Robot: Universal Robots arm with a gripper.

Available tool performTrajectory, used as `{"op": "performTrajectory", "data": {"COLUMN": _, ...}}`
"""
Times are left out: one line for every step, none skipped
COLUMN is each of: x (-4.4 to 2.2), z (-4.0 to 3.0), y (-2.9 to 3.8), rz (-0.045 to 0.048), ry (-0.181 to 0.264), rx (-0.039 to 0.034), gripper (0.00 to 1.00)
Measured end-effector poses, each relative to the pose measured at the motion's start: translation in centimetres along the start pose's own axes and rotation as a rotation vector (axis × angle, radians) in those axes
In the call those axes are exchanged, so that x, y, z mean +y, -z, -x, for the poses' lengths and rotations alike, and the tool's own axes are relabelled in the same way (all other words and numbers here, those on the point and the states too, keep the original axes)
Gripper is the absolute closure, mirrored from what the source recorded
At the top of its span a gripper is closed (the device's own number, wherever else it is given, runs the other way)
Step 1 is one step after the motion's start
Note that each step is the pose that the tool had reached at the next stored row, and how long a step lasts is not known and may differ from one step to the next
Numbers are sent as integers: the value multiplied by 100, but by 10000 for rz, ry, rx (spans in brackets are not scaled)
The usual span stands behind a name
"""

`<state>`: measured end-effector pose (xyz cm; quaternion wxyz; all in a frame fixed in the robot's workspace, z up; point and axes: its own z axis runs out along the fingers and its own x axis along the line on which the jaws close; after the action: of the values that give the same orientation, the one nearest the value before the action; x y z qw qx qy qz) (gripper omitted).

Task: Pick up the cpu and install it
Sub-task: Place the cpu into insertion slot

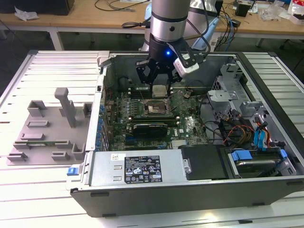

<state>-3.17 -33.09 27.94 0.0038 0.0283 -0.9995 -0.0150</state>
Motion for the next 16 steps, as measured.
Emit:
{"op": "performTrajectory", "data": {"x": 0, "z": 0, "y": 0, "rz": -1, "ry": 0, "rx": 0, "gripper": 45}}
{"op": "performTrajectory", "data": {"x": 0, "z": 0, "y": 0, "rz": -1, "ry": 0, "rx": 0, "gripper": 45}}
{"op": "performTrajectory", "data": {"x": 0, "z": 0, "y": -1, "rz": -1, "ry": 0, "rx": 0, "gripper": 45}}
{"op": "performTrajectory", "data": {"x": 0, "z": 0, "y": -1, "rz": -1, "ry": 0, "rx": 0, "gripper": 45}}
{"op": "performTrajectory", "data": {"x": 0, "z": 0, "y": -2, "rz": 0, "ry": 0, "rx": 0, "gripper": 45}}
{"op": "performTrajectory", "data": {"x": 0, "z": 0, "y": -2, "rz": -1, "ry": -2, "rx": 0, "gripper": 45}}
{"op": "performTrajectory", "data": {"x": 0, "z": 0, "y": -2, "rz": 1, "ry": -195, "rx": -5, "gripper": 45}}
{"op": "performTrajectory", "data": {"x": 0, "z": 0, "y": -4, "rz": 4, "ry": -677, "rx": -20, "gripper": 45}}
{"op": "performTrajectory", "data": {"x": 0, "z": 0, "y": -5, "rz": 6, "ry": -1031, "rx": -31, "gripper": 45}}
{"op": "performTrajectory", "data": {"x": 0, "z": 0, "y": -7, "rz": 10, "ry": -1611, "rx": -48, "gripper": 45}}
{"op": "performTrajectory", "data": {"x": 0, "z": 0, "y": -8, "rz": 13, "ry": -2032, "rx": -61, "gripper": 45}}
{"op": "performTrajectory", "data": {"x": 0, "z": 0, "y": -9, "rz": 14, "ry": -2213, "rx": -67, "gripper": 45}}
{"op": "performTrajectory", "data": {"x": 0, "z": 0, "y": -10, "rz": 16, "ry": -2412, "rx": -73, "gripper": 45}}
{"op": "performTrajectory", "data": {"x": 0, "z": 0, "y": -11, "rz": 18, "ry": -2834, "rx": -85, "gripper": 45}}
{"op": "performTrajectory", "data": {"x": -1, "z": 0, "y": -12, "rz": 20, "ry": -3088, "rx": -93, "gripper": 45}}
{"op": "performTrajectory", "data": {"x": -1, "z": 0, "y": -13, "rz": 22, "ry": -3445, "rx": -104, "gripper": 45}}
